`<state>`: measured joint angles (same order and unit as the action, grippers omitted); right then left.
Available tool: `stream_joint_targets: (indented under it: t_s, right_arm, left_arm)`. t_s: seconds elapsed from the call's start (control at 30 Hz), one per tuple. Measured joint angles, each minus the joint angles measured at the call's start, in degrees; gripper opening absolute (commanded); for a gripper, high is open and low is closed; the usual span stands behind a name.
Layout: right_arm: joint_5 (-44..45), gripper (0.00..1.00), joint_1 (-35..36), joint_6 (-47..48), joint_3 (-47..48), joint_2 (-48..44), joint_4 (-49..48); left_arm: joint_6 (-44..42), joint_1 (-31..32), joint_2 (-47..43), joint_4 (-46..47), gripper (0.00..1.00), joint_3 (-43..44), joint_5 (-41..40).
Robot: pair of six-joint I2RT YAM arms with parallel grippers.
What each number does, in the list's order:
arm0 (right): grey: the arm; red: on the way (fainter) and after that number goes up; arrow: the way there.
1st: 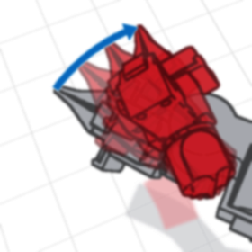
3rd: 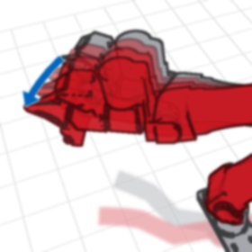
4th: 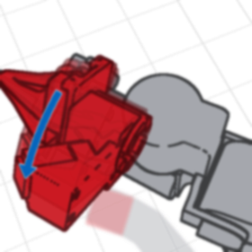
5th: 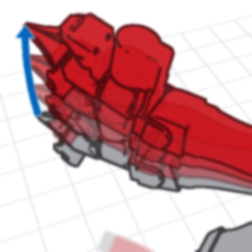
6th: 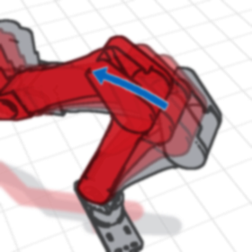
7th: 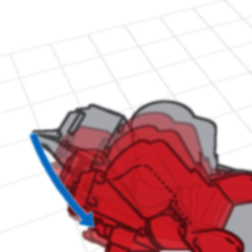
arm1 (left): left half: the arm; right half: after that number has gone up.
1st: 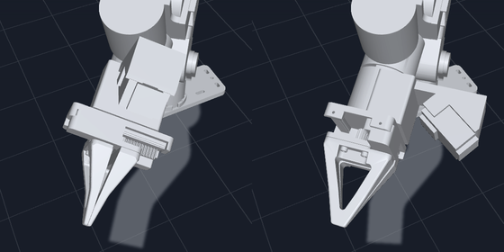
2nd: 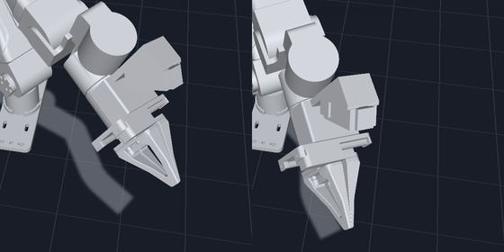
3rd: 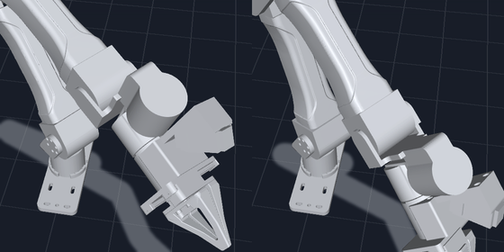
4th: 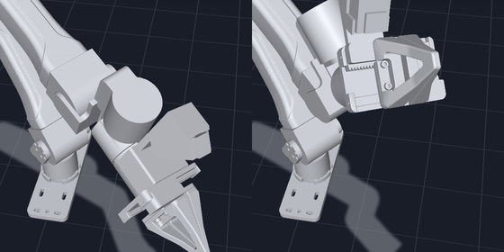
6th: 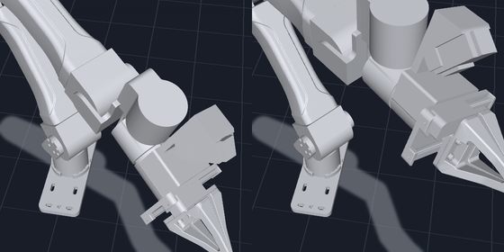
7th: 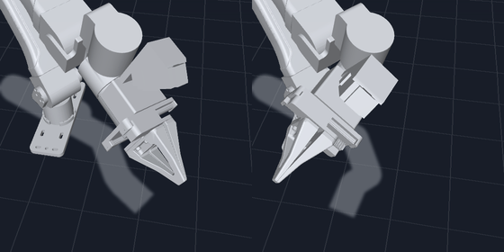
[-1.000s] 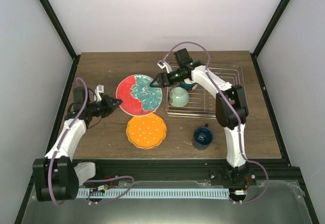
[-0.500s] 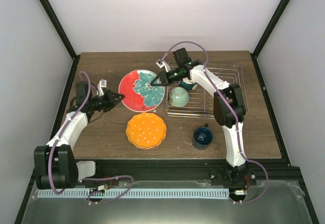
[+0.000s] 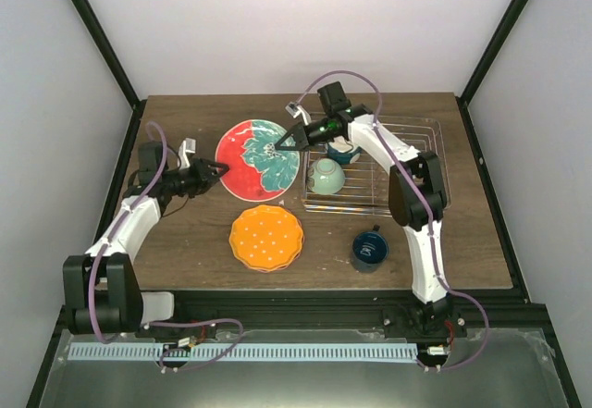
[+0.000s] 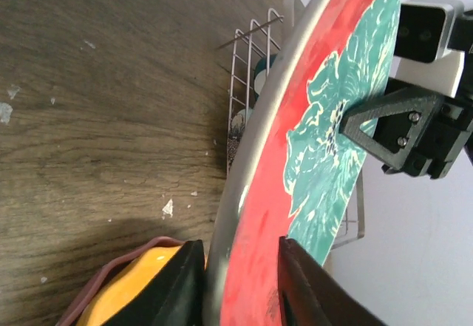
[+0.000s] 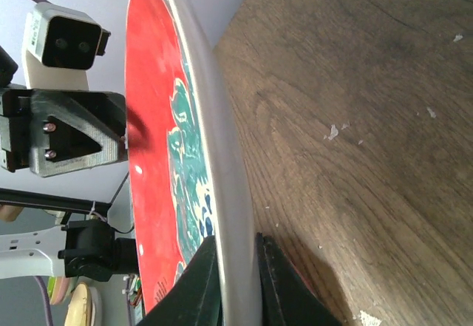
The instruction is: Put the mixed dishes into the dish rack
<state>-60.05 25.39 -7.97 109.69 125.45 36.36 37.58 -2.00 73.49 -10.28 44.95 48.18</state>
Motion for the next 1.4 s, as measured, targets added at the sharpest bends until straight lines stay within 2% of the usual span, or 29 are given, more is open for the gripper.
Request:
stream_joint_targets:
  t_s: [0.13, 0.23, 0.37, 0.47, 0.6, 0.73, 0.97, 1.2, 1.4]
  right_arm:
    - [0.7, 0.01, 0.2, 0.2, 1.0, 0.6, -0.1]
    - [1.2, 0.01, 0.0, 0.3, 1.7, 0.6, -0.8]
    - [1.1, 0.01, -0.9, 0.8, 2.2, 0.6, -2.4]
    - [1.7, 0.01, -1.6, 1.9, 2.2, 0.5, -2.9]
    - [5.7, 0.01, -3.7, 5.0, 2.0, -1.1, -2.4]
    - [11.5, 0.01, -8.7, 8.2, -1.5, -4.6, -2.4]
    - [16.1, 0.01, -16.5, 12.2, -7.9, -15.0, -4.0]
    - [17.7, 0.01, -18.8, 17.2, -8.2, -20.0, -3.3]
    - [22.5, 0.01, -19.2, 25.3, -8.1, -21.6, 2.2]
  left_arm:
    - [0.0, 0.1, 1.2, -0.1, 0.54, 1.6, 0.5]
    - [-0.4, 0.1, 1.8, -0.3, 0.62, 3.1, 1.1]
    - [-1.3, 0.1, 3.1, -1.1, 0.81, 6.2, 1.7]
    - [-2.2, 0.1, 4.5, -2.4, 0.87, 9.1, 2.3]
    - [-4.0, -0.6, 6.5, -3.5, 0.9, 13.1, 2.4]
    - [-5.0, -1.7, 7.4, -3.3, 0.91, 17.0, 2.8]
    - [-5.8, -1.7, 10.1, -3.1, 0.92, 19.3, 3.5]
    - [-6.2, -1.7, 11.9, -3.2, 0.92, 19.6, 3.6]
    - [-6.5, -1.7, 13.1, -3.5, 0.92, 20.6, 3.7]
